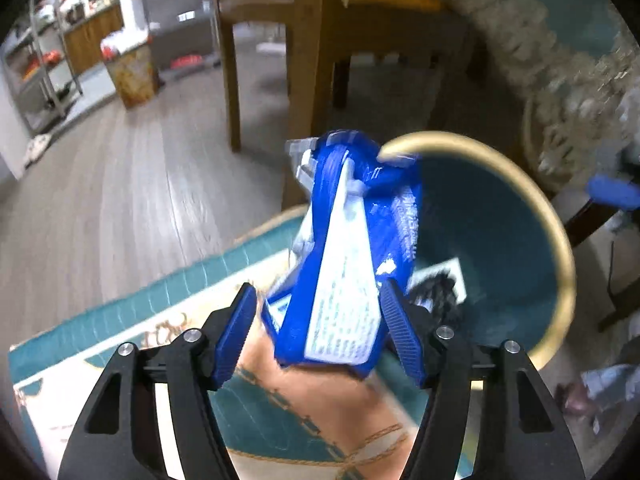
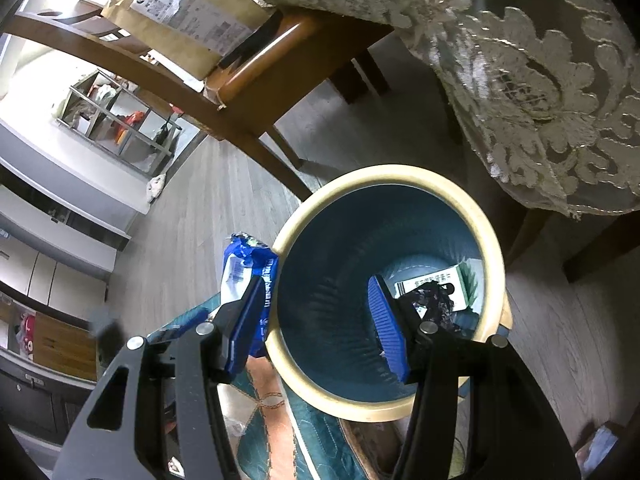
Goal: Collect trash
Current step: 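Carry both items over the bin and open both grippers to drop them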
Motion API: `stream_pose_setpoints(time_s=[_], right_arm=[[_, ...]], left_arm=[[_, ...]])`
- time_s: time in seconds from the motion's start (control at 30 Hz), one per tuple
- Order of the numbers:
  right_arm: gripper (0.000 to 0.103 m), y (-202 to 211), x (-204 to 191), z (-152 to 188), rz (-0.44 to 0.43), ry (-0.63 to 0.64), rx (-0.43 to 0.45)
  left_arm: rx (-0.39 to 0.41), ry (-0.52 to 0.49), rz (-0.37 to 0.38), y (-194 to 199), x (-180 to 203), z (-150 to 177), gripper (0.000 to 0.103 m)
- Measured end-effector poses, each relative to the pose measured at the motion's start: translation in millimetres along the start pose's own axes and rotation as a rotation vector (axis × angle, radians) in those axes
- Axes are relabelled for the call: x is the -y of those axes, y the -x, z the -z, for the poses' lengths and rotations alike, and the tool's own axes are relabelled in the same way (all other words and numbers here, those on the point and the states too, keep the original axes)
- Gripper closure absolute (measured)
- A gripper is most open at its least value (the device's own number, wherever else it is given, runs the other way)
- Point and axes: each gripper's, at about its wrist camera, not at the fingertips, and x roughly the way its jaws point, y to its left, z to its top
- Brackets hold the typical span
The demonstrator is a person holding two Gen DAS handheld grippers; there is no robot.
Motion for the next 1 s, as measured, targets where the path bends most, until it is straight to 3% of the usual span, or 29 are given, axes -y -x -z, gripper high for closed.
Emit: stream_pose_setpoints(time_s=[0.1,0.17,0.2,0.47,0.6,0.73,1.0], right_arm=[[0.05,-3.2,-3.1,-1.0,0.001,0.01,-0.005],[0.05,-3.3,-2.9,-2.1,0.004,0.011,-0.004],[0.05,-3.6,-2.9,-2.5,0.007,0.01,-0.003],[0.05,-2.9,-2.3,-4.2,0.006,-0.001,0.006],[0.05,-1.5,0.2,-5.4,0.01,-0.005,0.012],[0.05,0.3,-0.9,-6.1,0.013,0.001,0.016],[0.041,2.7,-34.7,3.2,0.029,0.115,0.014]], left_arm=[[-0.008,0.012,0.041,-4.1,-2.9,-4.0,0.07],[-0.004,-0.009,0.046,-3.0,1.6,-6.2,0.076],[0.012,-0.022,0.051,1.3,3.9,-7.7,0.091],[0.072,-0.118,0.143,22.5,50.3,-18.3,0.092],[0.033,-0.13,0.19,15.4,70.7,-18.1,0.083],[0.069,-0.128,0.173,28.3,71.5,-20.6,0.05],[0.108,-0.071,0.104,90.2,39.2,-16.0,0.029]])
